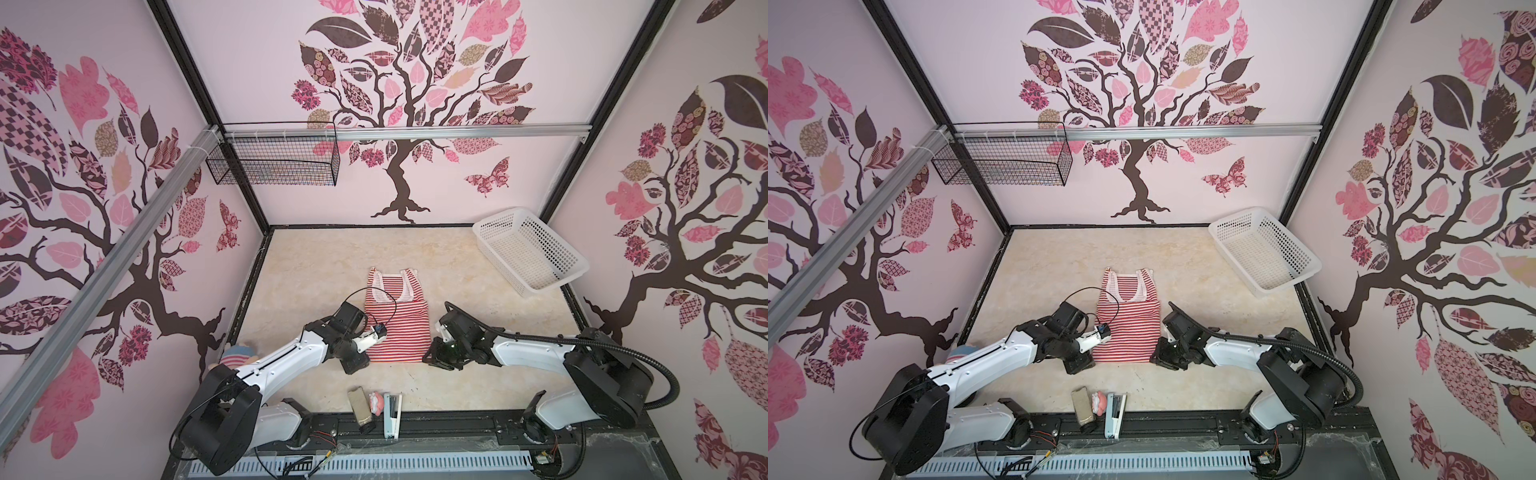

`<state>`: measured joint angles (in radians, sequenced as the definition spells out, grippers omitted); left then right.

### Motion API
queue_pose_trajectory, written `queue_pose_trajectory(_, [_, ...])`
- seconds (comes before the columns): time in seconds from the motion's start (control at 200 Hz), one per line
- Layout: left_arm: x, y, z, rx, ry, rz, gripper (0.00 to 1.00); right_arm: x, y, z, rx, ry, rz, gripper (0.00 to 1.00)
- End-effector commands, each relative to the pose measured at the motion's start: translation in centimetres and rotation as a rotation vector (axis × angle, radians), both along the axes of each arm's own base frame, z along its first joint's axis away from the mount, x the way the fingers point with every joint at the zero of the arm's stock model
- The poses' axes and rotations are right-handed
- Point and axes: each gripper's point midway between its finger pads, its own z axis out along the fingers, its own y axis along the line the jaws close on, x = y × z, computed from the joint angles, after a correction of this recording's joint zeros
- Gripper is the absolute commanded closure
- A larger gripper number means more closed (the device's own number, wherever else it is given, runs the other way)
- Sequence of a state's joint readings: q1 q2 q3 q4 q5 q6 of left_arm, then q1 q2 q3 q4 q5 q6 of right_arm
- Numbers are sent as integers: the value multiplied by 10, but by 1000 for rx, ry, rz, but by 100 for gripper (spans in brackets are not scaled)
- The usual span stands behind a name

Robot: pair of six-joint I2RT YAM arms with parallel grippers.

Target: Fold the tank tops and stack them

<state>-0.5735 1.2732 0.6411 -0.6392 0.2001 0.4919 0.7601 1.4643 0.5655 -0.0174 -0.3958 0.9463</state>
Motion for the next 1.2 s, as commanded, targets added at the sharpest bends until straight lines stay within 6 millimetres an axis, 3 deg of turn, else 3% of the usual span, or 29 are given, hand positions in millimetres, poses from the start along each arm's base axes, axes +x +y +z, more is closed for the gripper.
queue_pose_trajectory(0.0, [1,-13,7,-36,23,-20,57,0,-1,-4,-18,5,-2,70])
queue_pose_trajectory(0.065, [0,-14,6,-28,39,-29,60,0,-1,-3,-21,2,-1,62])
queue_pose_trajectory(0.135, [1,-13,4,-14,48,-29,61,0,-2,-4,-23,2,-1,59])
queue_pose_trajectory(0.61, [3,-8,-14,71,92,-36,62,3,1,-8,-33,1,6,61])
queue_pose_trajectory(0.751, [5,-9,-15,72,89,-29,67,4,1,-10,-33,4,7,65])
queue_pose_trajectory(0.881, [8,-9,-18,86,83,-25,83,4,2,-11,-38,4,12,68])
queue_pose_trajectory(1.056, [8,-10,-16,78,85,-26,97,5,2,-9,-40,-6,19,88])
queue_pose_trajectory(1.196, [5,-11,-6,64,83,-34,100,3,2,0,-26,-18,30,99])
